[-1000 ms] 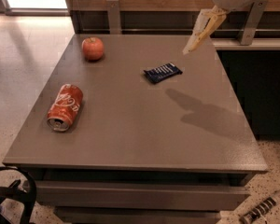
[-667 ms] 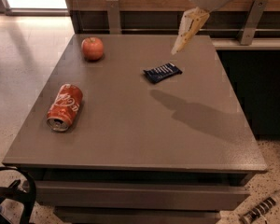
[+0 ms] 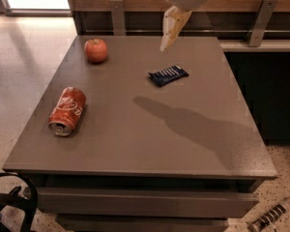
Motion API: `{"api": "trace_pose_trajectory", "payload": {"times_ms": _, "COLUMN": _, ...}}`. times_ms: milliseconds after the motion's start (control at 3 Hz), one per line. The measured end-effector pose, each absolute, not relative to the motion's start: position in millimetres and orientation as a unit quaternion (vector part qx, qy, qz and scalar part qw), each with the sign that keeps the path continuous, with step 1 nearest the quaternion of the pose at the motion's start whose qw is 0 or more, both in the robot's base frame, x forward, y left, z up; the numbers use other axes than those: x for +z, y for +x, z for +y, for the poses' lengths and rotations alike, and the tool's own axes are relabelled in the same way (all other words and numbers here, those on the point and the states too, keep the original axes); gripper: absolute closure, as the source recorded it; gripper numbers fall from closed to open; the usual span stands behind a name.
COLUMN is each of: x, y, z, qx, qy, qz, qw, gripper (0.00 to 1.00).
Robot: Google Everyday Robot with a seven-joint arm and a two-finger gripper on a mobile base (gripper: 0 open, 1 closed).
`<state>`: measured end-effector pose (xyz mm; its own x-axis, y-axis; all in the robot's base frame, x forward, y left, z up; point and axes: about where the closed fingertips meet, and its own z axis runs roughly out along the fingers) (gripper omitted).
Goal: Place coke can upright
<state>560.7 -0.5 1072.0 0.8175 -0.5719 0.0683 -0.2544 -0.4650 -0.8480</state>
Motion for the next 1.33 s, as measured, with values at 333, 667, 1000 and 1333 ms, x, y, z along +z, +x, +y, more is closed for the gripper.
{"api": "trace_pose_trajectory", "payload": {"times_ms": 333, "x": 1072, "y": 561, "z": 1, "qx": -0.173, "qy": -0.839, "qz": 0.245, "qw": 0.453, "gripper": 0.00}}
{"api": "trace_pose_trajectory", "payload": {"times_ms": 667, "x": 1054, "y": 569, "z": 34, "qx": -0.116, "qy": -0.877, "qz": 0.201, "qw": 0.420, "gripper": 0.00}}
{"api": "trace_pose_trajectory", "payload": {"times_ms": 1000, "x": 1032, "y": 567, "z": 61, "qx": -0.072, "qy": -0.900, "qz": 0.166, "qw": 0.396, "gripper": 0.00}}
{"api": "trace_pose_trajectory", "payload": {"times_ms": 1333, "x": 1005, "y": 556, "z": 94, "qx": -0.055, "qy": -0.930, "qz": 0.156, "qw": 0.330, "gripper": 0.00}}
